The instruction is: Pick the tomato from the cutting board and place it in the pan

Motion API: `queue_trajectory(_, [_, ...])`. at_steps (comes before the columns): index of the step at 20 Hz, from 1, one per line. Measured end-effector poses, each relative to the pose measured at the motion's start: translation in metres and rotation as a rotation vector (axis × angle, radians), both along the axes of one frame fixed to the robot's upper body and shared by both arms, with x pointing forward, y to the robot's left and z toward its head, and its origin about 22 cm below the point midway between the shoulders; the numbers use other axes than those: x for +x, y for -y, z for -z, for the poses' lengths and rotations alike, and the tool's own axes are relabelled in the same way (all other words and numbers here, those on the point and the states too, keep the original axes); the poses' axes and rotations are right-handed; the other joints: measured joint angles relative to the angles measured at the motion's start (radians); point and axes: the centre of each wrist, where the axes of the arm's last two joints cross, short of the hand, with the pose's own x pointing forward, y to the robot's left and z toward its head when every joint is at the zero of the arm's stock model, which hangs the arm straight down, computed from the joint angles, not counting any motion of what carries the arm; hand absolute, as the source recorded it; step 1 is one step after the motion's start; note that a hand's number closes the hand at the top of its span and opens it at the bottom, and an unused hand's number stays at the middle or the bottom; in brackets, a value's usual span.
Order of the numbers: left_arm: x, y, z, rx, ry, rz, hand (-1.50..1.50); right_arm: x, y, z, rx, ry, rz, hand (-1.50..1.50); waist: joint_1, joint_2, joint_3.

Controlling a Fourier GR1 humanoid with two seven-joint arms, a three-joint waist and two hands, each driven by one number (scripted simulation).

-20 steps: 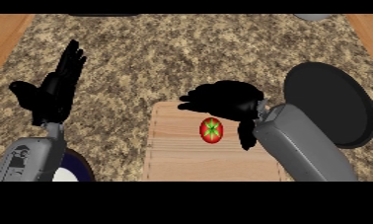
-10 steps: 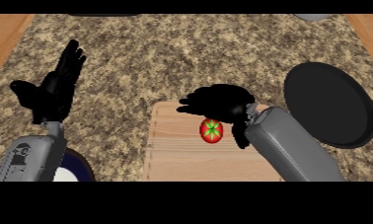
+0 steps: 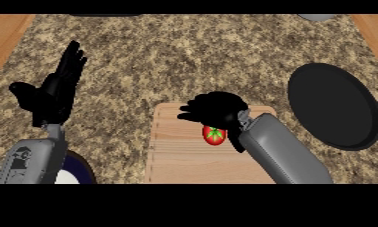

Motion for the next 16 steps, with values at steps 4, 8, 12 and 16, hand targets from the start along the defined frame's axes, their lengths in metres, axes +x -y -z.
queue_trajectory(4, [-0.002, -0.007, 0.002, 0.003, -0.004, 0.003, 0.00, 0.001, -0.005, 0.015, -0.025, -0.011, -0.003, -1.50, 0.001, 0.000, 0.000])
queue_trajectory(8, [0.000, 0.004, 0.006, 0.001, -0.003, 0.006, 0.00, -0.003, -0.007, 0.025, -0.022, -0.034, -0.057, 1.50, 0.000, 0.000, 0.000])
queue_trajectory(12, [-0.002, 0.006, 0.006, 0.003, -0.006, 0.005, 0.00, 0.002, -0.011, 0.031, -0.004, -0.008, -0.111, 1.50, 0.002, -0.001, 0.001])
queue_trajectory(16, [-0.002, 0.002, 0.004, -0.003, -0.005, 0.004, 0.00, -0.001, -0.004, 0.031, 0.011, 0.004, -0.128, 1.50, 0.001, -0.002, 0.001])
